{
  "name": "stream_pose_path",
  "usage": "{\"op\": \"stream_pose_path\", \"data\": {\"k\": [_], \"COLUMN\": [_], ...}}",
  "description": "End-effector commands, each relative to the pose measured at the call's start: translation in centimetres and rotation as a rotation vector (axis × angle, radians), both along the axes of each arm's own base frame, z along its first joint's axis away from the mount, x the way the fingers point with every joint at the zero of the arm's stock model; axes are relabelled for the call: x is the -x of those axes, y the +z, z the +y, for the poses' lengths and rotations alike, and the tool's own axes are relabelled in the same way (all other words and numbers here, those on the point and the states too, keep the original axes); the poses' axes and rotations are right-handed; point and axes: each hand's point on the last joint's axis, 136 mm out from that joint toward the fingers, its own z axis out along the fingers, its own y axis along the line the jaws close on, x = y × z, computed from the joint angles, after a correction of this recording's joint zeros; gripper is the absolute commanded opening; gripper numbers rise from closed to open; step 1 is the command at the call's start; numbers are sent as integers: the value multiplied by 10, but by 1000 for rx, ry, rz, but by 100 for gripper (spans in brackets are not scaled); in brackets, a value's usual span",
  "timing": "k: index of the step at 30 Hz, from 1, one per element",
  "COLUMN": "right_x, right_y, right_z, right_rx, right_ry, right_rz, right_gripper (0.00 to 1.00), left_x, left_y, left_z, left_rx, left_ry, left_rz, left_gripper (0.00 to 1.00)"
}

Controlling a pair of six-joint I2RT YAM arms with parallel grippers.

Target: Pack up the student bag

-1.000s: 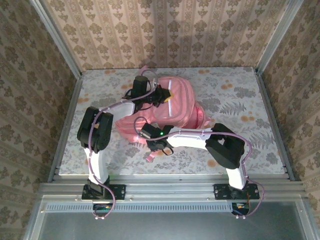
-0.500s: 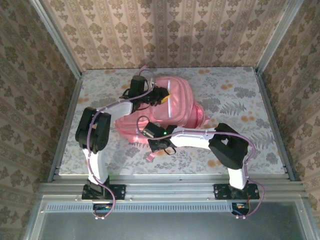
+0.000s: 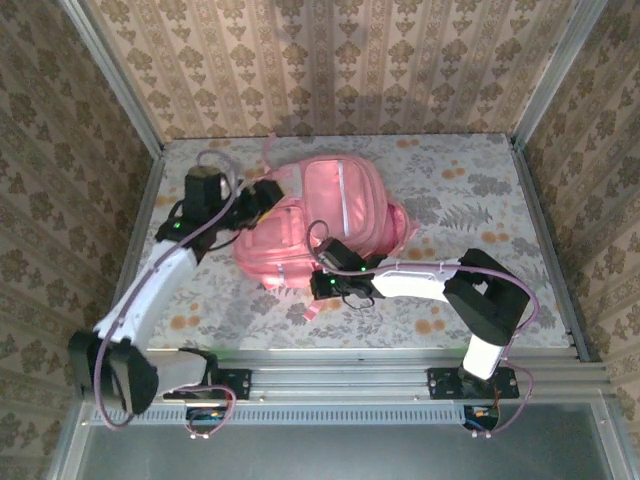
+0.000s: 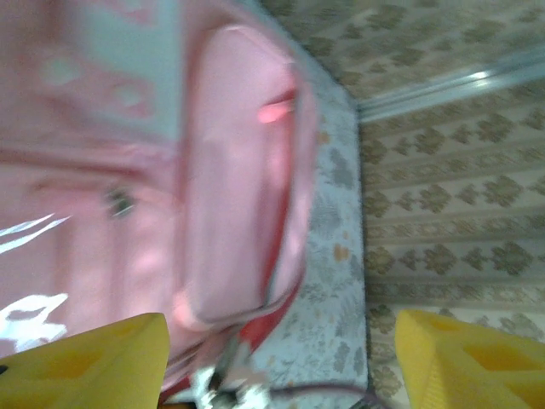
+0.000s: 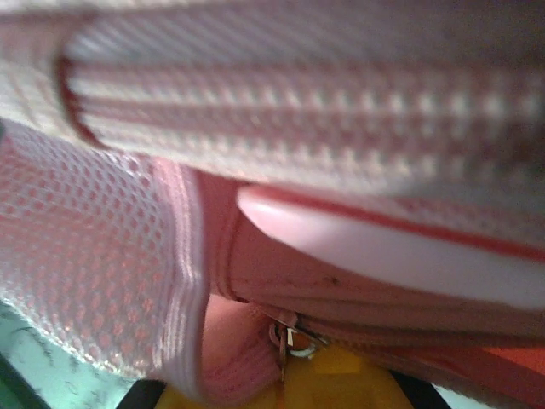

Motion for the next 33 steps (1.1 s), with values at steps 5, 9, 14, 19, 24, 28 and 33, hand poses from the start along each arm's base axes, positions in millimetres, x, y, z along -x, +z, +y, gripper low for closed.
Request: {"op": "stream_pose_path", "data": {"k": [5, 9, 14, 19, 24, 28, 33], "right_x": [-10, -12, -9, -2, 2, 8, 15], "right_y": [35, 37, 36, 35, 30, 25, 19], "right_z": [29, 40, 49, 44, 36, 27, 13], "right_rx": [-172, -210, -200, -168, -140, -102, -56], "right_ry": [6, 8, 38, 55, 66, 79, 88], "right_rz": [-29, -9, -17, -34, -41, -43, -41], "right_gripper": [1, 1, 1, 0, 0, 0, 0], "left_x": [82, 101, 97, 85, 66, 53, 42], "left_y": [-105, -123, -148, -164, -167, -171, -180], "left_z": [36, 37, 34, 32, 43, 55, 68], "left_rx": [-72, -87, -93, -112, -145, -203, -200], "left_ry": [194, 247, 278, 301, 349, 382, 431], "left_rz": [391, 453, 505, 508, 474, 465, 474], "left_gripper": [69, 66, 61, 52, 46, 40, 16]}}
